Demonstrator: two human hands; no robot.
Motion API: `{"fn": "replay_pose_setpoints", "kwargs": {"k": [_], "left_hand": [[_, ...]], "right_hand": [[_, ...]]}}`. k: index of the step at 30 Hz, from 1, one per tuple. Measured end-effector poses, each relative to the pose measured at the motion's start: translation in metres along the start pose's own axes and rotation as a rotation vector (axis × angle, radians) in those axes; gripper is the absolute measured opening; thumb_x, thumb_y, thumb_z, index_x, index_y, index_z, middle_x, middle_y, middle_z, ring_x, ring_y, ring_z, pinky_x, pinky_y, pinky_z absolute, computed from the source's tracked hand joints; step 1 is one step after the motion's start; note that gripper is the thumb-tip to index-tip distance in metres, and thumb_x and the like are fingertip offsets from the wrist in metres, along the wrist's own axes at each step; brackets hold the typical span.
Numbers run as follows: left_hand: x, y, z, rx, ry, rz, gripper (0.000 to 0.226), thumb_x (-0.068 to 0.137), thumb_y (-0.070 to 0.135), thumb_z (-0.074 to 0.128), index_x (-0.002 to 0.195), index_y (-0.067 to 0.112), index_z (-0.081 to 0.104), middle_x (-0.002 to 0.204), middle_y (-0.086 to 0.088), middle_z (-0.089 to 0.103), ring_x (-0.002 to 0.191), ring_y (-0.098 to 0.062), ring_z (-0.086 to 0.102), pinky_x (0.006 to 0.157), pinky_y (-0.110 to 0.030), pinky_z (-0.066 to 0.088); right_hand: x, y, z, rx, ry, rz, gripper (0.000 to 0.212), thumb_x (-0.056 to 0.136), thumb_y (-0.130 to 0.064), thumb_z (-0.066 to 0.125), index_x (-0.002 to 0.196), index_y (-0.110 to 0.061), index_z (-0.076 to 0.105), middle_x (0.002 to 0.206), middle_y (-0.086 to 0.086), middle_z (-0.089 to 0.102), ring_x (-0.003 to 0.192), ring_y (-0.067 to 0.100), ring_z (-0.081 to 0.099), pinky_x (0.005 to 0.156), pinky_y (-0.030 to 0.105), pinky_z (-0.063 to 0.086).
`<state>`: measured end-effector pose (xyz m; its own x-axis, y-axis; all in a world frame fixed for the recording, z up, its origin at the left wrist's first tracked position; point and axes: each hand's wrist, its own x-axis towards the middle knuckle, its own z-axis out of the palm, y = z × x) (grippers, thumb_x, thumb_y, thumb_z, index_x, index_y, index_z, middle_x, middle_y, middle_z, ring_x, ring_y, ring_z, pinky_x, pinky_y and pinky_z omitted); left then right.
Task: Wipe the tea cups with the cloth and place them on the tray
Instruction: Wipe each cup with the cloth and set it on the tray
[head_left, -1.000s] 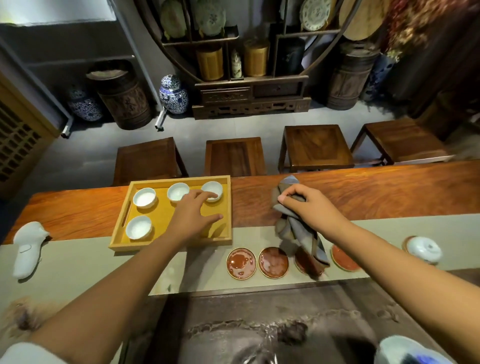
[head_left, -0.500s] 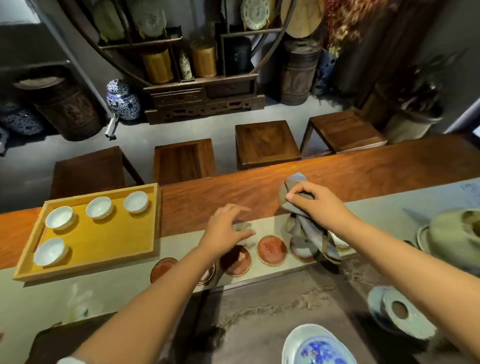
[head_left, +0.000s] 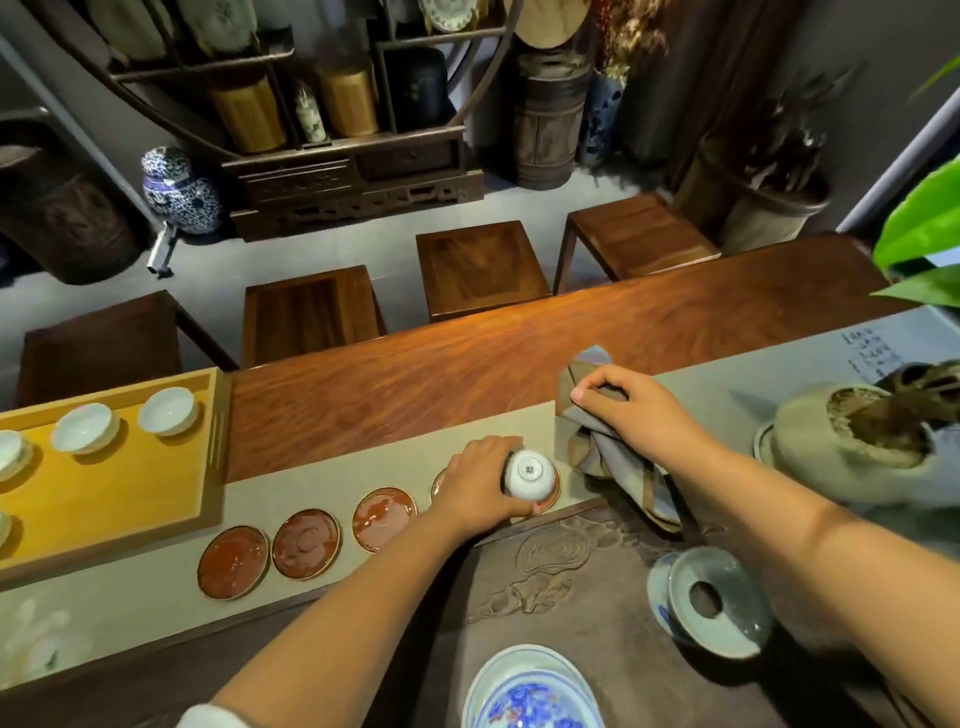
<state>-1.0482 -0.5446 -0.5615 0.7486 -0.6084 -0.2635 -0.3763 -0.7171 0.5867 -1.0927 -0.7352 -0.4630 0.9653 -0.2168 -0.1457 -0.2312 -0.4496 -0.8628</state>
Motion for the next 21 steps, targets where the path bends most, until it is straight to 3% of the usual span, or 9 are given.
{"fn": "replay_pose_setpoints", "kwargs": {"k": [6, 14, 21], "left_hand": [[0.002, 0.003, 0.011, -0.004, 0.055, -0.006, 0.07, 0.063, 0.042, 0.077, 0.124, 0.025, 0.047, 0.125, 0.001, 0.052, 0.115, -0.022, 0.043, 0.091, -0.035, 0.034], [0.0, 0.012, 0.002, -0.124, 0.093, -0.039, 0.067, 0.059, 0.028, 0.079, 0.117, 0.021, 0.046, 0.116, -0.001, 0.051, 0.108, -0.02, 0.043, 0.08, -0.03, 0.031], [0.002, 0.013, -0.021, 0.097, 0.067, 0.078, 0.077, 0.058, 0.032, 0.075, 0.127, 0.021, 0.045, 0.118, 0.0, 0.044, 0.112, -0.019, 0.032, 0.082, -0.024, 0.02]], "right_hand": [[-0.004, 0.015, -0.013, 0.001, 0.014, -0.001, 0.011, 0.088, -0.024, 0.059, 0.08, -0.018, 0.064, 0.083, -0.012, 0.064, 0.081, 0.001, 0.057, 0.072, 0.017, 0.042], [-0.006, 0.022, -0.016, 0.022, 0.006, 0.022, 0.011, 0.087, -0.025, 0.06, 0.083, -0.017, 0.065, 0.086, -0.007, 0.066, 0.089, 0.013, 0.06, 0.084, 0.031, 0.044], [-0.004, 0.015, -0.011, 0.05, 0.011, 0.006, 0.012, 0.087, -0.023, 0.06, 0.075, -0.026, 0.063, 0.082, -0.013, 0.064, 0.081, -0.001, 0.057, 0.073, 0.018, 0.041]]}}
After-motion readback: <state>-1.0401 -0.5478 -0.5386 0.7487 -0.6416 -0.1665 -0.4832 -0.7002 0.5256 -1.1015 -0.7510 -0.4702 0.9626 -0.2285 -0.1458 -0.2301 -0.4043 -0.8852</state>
